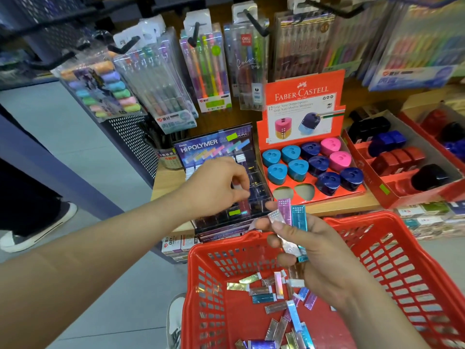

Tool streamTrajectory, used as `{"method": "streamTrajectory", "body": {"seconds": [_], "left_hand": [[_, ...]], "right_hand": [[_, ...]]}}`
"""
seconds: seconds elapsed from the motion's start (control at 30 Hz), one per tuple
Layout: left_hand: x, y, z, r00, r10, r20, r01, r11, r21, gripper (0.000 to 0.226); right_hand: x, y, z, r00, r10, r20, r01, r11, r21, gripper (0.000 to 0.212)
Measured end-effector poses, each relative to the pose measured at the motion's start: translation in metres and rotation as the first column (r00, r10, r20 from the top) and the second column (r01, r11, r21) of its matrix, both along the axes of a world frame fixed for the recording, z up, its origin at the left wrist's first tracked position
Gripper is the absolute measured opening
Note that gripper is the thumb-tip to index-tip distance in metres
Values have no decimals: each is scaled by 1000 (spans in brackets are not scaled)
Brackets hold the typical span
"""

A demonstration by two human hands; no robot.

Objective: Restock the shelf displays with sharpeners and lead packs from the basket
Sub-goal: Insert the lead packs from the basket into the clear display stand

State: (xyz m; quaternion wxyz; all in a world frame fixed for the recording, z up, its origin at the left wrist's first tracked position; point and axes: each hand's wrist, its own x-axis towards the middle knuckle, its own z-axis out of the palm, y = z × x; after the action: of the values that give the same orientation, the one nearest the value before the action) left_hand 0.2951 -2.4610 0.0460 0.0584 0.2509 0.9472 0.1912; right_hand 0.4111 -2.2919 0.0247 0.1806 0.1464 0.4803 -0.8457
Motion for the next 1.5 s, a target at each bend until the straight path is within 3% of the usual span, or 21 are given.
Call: {"method": "streamTrajectory", "body": {"seconds": [0.07, 0.13, 0.23, 0.37, 0.5, 0.57, 0.7, 0.87, 1.07, 1.13, 1.27, 1.37, 1.5], "left_hand": [[6, 8, 17, 956, 43, 291, -125, 955, 270, 10], [14, 16, 27, 858, -54, 511, -150, 925, 349, 14], [22, 23, 27, 815, -154, 559, -71, 931, 359, 13], [12, 11, 31, 778, -70, 625, -310, 822, 478, 7], [6, -2, 37, 689, -38, 724, -543, 635, 550, 11], [14, 2, 32, 676, -50, 735, -537, 650, 538, 10], [27, 10, 22, 722, -90, 686, -390, 766, 511, 18], [23, 13, 28, 784, -77, 616, -273, 849, 453, 31], [12, 18, 37, 779, -81, 622, -282, 840, 463, 12], [5, 20, 40, 802, -32, 596, -336, 802, 494, 7], [-18, 16, 41, 894, 188, 407, -400, 746, 533, 4], [-38, 18, 30, 931, 317, 181, -365, 805, 468, 9], [-53, 26, 9, 941, 338, -29, -311, 893, 327, 3]], "right_hand": [[0, 0, 4, 999, 41, -33, -40, 999, 19, 31], [0, -1, 7, 994, 96, -50, -92, 993, 70, 25], [-1, -2, 10, 984, 167, -65, -156, 978, 141, 20], [0, 3, 8, 981, 185, -56, -176, 975, 139, 16], [-6, 1, 5, 997, 4, -72, -1, 999, 52, 19], [-14, -3, 5, 992, -86, -96, 90, 995, 42, 24], [-27, -7, 4, 978, -170, -120, 178, 982, 68, 31], [-36, -1, 5, 974, -131, -185, 159, 977, 145, 28], [-38, 5, 3, 980, -71, -187, 109, 972, 206, 15], [-38, 10, 2, 985, -120, -124, 134, 984, 119, 13], [-34, 28, -2, 965, -244, 99, 263, 906, -330, 40], [-28, 37, -7, 967, -236, 96, 255, 886, -388, 43], [-22, 40, -13, 973, -199, 115, 227, 902, -368, 40]]}}
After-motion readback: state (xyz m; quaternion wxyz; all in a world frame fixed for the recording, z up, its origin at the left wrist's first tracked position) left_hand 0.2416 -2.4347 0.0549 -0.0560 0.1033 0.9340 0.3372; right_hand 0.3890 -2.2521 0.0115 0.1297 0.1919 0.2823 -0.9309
